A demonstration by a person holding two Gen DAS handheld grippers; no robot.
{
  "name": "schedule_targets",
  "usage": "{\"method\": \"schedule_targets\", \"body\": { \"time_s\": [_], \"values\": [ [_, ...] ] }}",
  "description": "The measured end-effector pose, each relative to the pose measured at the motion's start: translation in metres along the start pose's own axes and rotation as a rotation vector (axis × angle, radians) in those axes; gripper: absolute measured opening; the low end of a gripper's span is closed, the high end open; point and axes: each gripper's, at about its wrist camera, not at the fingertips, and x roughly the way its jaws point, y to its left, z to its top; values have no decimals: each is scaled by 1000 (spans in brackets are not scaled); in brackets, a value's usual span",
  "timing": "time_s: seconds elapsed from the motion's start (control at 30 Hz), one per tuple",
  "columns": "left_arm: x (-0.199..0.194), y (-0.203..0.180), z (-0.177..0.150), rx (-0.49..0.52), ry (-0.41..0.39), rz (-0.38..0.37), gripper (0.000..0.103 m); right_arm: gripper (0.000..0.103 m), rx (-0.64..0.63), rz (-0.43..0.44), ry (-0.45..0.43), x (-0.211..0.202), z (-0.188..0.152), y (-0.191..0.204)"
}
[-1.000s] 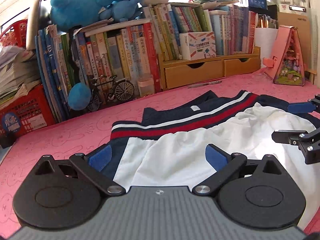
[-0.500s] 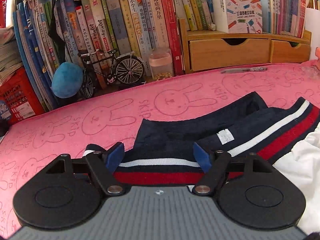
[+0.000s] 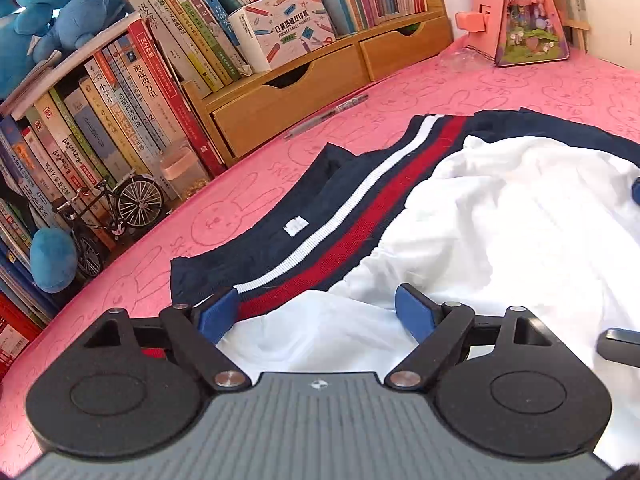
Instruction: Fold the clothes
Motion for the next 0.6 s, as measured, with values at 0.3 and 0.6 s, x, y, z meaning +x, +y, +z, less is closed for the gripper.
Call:
{"method": "schedule_targets", "body": {
  "time_s": [0.3,0.6],
  "values": [
    [32,25,-2,-283,-13,116,103,103,-3,-7,42,6,-1,0],
    [10,29,-1,-307,-9,99,103,103,40,68,127,19,-1,-8]
  ]
}}
